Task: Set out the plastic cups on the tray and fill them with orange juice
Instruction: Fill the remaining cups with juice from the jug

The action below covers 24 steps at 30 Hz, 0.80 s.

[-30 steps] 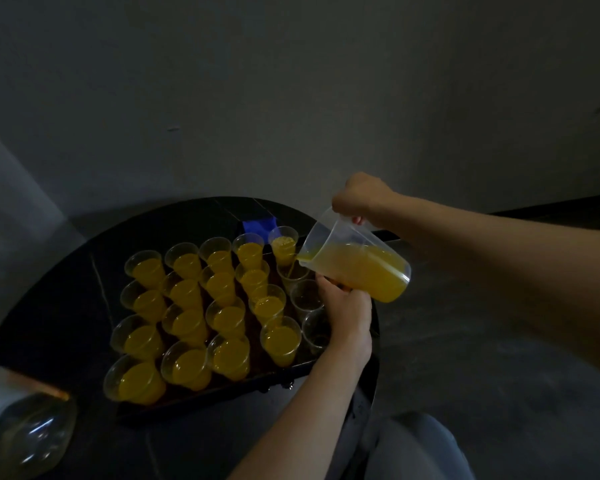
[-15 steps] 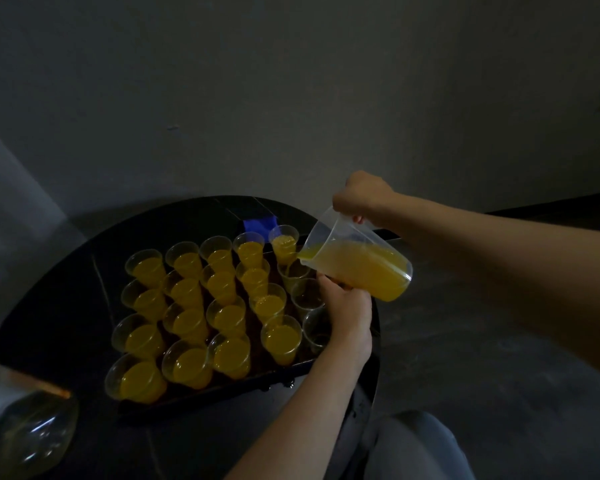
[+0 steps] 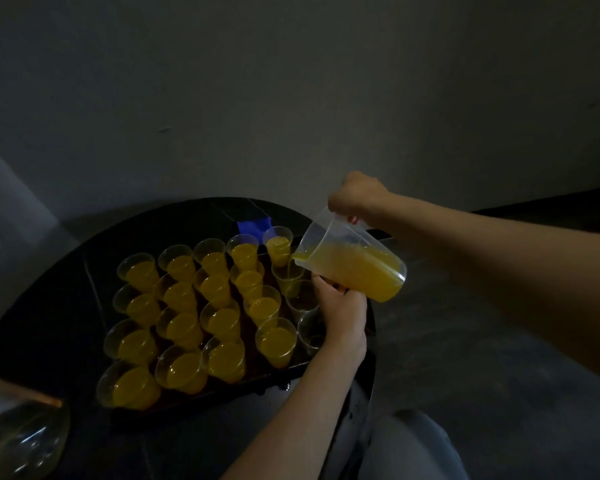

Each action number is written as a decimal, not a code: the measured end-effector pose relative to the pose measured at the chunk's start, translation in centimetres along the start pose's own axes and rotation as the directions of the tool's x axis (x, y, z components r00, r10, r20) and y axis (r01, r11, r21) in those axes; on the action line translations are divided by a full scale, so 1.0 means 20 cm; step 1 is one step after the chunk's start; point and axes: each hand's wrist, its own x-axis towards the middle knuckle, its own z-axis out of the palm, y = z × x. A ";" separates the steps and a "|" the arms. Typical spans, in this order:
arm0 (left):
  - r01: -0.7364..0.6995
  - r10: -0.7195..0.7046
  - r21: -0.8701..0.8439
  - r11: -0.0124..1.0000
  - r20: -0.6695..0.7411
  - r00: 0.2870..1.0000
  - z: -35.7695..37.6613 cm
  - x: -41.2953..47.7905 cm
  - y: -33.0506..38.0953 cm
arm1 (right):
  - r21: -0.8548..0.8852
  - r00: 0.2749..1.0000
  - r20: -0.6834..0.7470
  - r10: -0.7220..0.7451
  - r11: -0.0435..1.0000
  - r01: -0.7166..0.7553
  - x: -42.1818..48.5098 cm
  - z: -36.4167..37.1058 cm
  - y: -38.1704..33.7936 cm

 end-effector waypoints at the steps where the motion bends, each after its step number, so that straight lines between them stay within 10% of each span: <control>1: 0.001 -0.001 0.001 1.000 -0.001 1.000 0.00 0.00 0.00 | 0.002 1.000 0.004 0.004 1.000 -0.004 0.00 0.00 0.00; 24: 0.013 -0.013 -0.031 0.999 -0.004 1.000 0.01 -0.01 0.01 | 0.015 0.999 0.032 0.003 1.000 -0.003 0.02 0.02 -0.03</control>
